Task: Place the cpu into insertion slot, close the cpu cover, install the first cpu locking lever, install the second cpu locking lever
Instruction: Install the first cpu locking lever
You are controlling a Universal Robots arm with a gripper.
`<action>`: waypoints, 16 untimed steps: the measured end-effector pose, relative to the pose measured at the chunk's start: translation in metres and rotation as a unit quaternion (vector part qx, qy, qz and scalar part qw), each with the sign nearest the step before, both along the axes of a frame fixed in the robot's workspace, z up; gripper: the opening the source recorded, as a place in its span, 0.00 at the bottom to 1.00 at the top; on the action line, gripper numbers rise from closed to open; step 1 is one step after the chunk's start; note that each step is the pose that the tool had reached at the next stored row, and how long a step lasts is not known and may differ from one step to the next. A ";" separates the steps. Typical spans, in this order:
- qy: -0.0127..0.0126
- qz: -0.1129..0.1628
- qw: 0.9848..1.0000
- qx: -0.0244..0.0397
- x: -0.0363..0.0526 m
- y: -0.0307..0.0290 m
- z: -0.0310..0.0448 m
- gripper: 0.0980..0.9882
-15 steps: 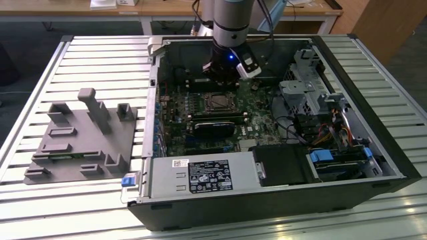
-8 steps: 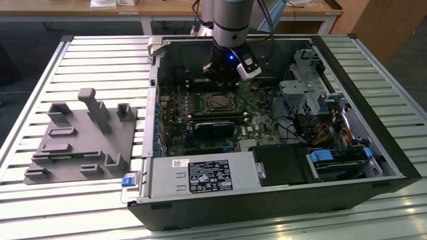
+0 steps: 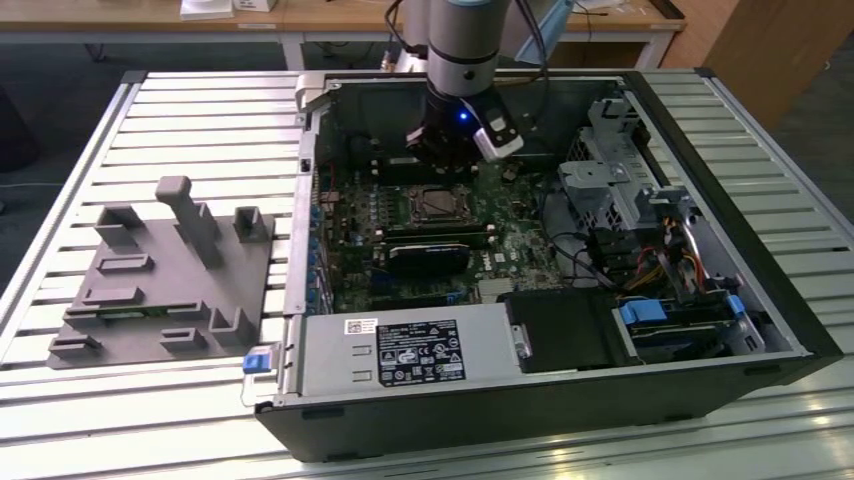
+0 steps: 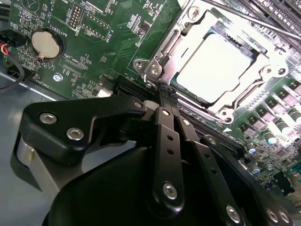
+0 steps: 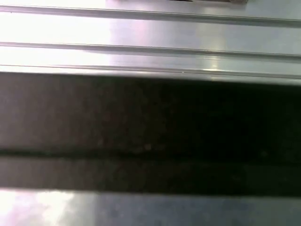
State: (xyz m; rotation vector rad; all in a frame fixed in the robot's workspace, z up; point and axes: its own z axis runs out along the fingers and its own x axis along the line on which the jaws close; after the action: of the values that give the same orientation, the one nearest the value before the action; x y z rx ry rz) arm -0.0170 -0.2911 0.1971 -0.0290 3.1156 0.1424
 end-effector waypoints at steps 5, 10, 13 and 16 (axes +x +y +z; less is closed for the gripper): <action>0.000 0.000 1.000 0.000 0.0006 0.0000 -0.0002 0.01; 0.000 0.000 1.000 0.000 0.0006 0.0000 0.0081 0.01; 0.000 0.000 1.000 0.000 0.0010 -0.0001 0.0115 0.01; 0.000 0.000 1.000 0.000 0.0013 -0.0006 0.0115 0.01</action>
State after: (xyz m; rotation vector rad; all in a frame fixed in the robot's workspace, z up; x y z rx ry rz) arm -0.0156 -0.2917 0.2086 -0.0282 3.1158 0.1423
